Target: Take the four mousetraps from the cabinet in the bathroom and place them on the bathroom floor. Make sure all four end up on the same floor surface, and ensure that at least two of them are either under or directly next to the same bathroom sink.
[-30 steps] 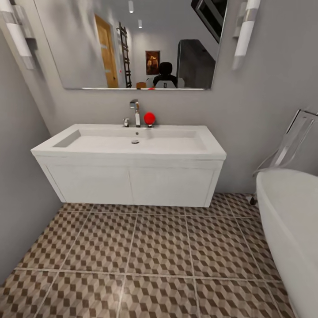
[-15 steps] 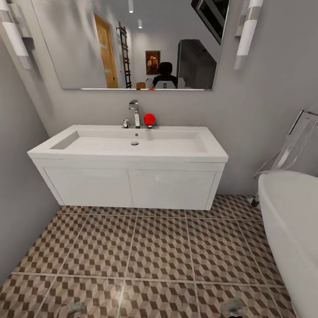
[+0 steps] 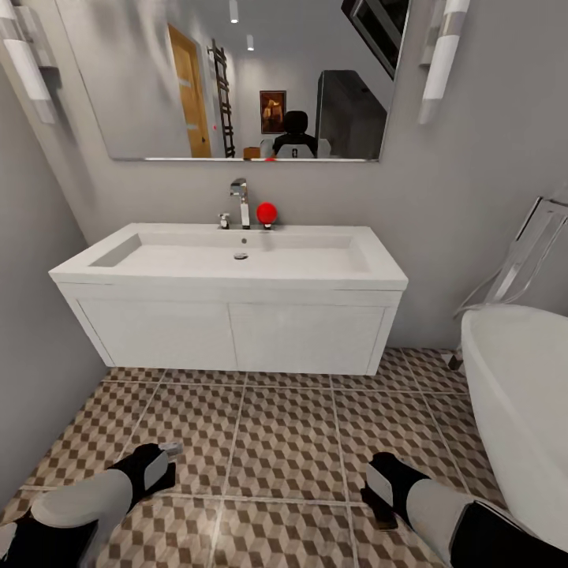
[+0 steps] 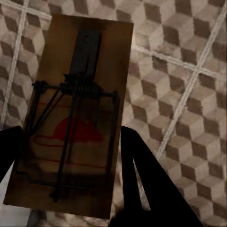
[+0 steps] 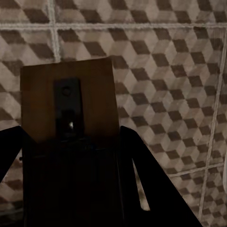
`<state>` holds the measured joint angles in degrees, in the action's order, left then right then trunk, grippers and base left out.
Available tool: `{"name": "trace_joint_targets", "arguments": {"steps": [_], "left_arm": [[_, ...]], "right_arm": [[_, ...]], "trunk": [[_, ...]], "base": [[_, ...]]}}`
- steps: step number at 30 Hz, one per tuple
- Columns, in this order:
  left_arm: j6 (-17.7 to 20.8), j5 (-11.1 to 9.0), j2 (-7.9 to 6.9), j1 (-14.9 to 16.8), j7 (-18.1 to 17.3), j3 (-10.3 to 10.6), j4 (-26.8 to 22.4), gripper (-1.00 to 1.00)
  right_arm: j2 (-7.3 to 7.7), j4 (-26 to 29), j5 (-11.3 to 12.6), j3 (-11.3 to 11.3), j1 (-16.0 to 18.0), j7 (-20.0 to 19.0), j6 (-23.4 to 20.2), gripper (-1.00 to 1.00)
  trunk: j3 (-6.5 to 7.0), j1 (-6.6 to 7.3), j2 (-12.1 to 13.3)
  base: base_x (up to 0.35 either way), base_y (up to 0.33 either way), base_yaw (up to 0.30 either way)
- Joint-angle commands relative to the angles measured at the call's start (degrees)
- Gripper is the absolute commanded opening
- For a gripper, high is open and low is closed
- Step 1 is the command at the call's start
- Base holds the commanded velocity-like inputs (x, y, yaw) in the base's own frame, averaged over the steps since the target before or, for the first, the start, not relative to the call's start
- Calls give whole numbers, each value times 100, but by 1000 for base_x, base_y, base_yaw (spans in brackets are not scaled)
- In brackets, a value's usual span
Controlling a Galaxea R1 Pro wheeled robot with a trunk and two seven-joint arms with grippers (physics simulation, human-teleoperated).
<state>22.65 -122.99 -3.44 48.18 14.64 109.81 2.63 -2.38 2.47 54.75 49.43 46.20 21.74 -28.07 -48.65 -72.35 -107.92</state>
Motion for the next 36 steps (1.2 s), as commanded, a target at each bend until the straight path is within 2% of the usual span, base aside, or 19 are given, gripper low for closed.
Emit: {"name": "trace_joint_targets", "arguments": {"steps": [1, 5, 9, 12, 15, 17, 20, 23, 28, 36], "left_arm": [[32, -35, 103, 125, 26, 48, -10, -100], [35, -27, 294, 280, 22, 56, -16, -100], [31, -24, 320, 302, 15, 62, -23, -100], [30, -22, 328, 305, 13, 61, -32, -100], [25, -18, 351, 306, 15, 81, -56, -100], [23, -16, 353, 306, 14, 179, -63, -100], [-8, -15, 353, 305, 10, 516, -68, -100], [-19, -15, 356, 306, 6, 668, -69, -100], [-31, -21, 335, 303, -2, 744, -64, -100], [-24, -23, 330, 304, -154, 748, -70, -100]], "right_arm": [[-19, 67, 77, 50, 11, 26, -28, -100], [-40, 306, 79, 51, 59, 15, -44, -100], [-126, 585, 92, 56, 107, 4, -53, -100], [-232, 617, 80, 64, 114, 3, -35, -100], [-256, 615, 71, 60, 116, 5, -8, -100], [-263, 614, 66, 61, 117, 6, -2, -100], [-284, 624, 53, 72, 117, 6, 4, -100], [-291, 651, 43, 85, 117, 6, 14, -100], [-286, 676, 36, 93, 162, 6, 20, -100], [-296, 667, 23, 106, 170, 6, 21, -100]], "trunk": [[-5, 1, -2], [-5, 1, -2], [-5, 1, -2], [-5, 1, -2], [-5, 1, -2], [-5, 1, -2], [-5, 1, -2], [-5, 1, -2], [-5, 1, -2], [-5, 1, -2]], "base": [[0, 0, 0], [0, 0, 0], [0, 0, 0], [0, 0, 0], [0, 0, 0], [0, 0, 0], [0, 0, 0], [0, 0, 0], [68, 0, 0], [307, 0, 0]]}}
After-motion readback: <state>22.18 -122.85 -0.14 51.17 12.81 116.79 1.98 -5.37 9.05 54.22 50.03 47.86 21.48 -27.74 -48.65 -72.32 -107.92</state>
